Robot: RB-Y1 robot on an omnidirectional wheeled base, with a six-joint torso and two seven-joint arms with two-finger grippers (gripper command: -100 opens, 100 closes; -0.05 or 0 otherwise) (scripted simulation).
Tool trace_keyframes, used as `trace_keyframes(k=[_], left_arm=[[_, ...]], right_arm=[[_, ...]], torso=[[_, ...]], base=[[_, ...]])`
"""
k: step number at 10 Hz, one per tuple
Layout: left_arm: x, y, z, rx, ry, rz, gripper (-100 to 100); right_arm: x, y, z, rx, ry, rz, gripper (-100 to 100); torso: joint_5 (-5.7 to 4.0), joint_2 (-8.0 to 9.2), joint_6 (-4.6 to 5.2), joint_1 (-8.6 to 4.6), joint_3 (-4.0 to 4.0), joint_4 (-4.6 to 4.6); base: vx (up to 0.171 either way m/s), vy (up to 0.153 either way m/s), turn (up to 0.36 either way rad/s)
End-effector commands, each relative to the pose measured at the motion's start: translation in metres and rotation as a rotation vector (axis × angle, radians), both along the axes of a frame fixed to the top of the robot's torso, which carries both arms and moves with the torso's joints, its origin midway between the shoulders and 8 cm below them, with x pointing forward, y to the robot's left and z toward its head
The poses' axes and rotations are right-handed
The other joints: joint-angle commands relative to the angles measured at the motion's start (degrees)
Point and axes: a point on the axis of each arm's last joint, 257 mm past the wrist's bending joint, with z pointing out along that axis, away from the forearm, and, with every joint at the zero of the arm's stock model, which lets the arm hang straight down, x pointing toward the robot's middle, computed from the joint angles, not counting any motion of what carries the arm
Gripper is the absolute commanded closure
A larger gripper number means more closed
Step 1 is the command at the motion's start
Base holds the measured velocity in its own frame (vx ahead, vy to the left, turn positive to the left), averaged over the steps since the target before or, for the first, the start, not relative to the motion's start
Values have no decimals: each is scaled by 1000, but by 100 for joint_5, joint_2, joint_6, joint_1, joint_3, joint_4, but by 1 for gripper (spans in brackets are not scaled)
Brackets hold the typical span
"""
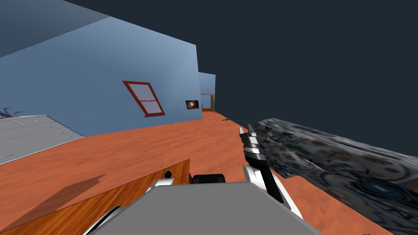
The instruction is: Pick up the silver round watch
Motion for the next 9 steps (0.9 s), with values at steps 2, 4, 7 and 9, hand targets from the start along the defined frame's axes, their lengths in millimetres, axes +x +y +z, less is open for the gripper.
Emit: trace_keyframes(k=[2, 4, 7, 9], left_arm=[[9, 0, 5, -3, 1, 2, 100], [13, 0, 7, -3, 2, 4, 100], [29, 1, 16, -5, 5, 10, 100], [26, 0, 15, -5, 3, 9, 0]], right_arm=[[0, 0, 0, 0, 0, 0, 0], [0, 0, 0, 0, 0, 0, 0], [0, 0, 0, 0, 0, 0, 0], [0, 0, 0, 0, 0, 0, 0]], torso=[[1, 2, 3, 5, 2, 2], [2, 2, 5, 5, 1, 1], [1, 19, 3, 1, 10, 3], [0, 18, 0, -2, 10, 2]], base=[[-13, 16, -50], [-10, 9, -32], [-55, 1, -4], [-21, -1, 1]])
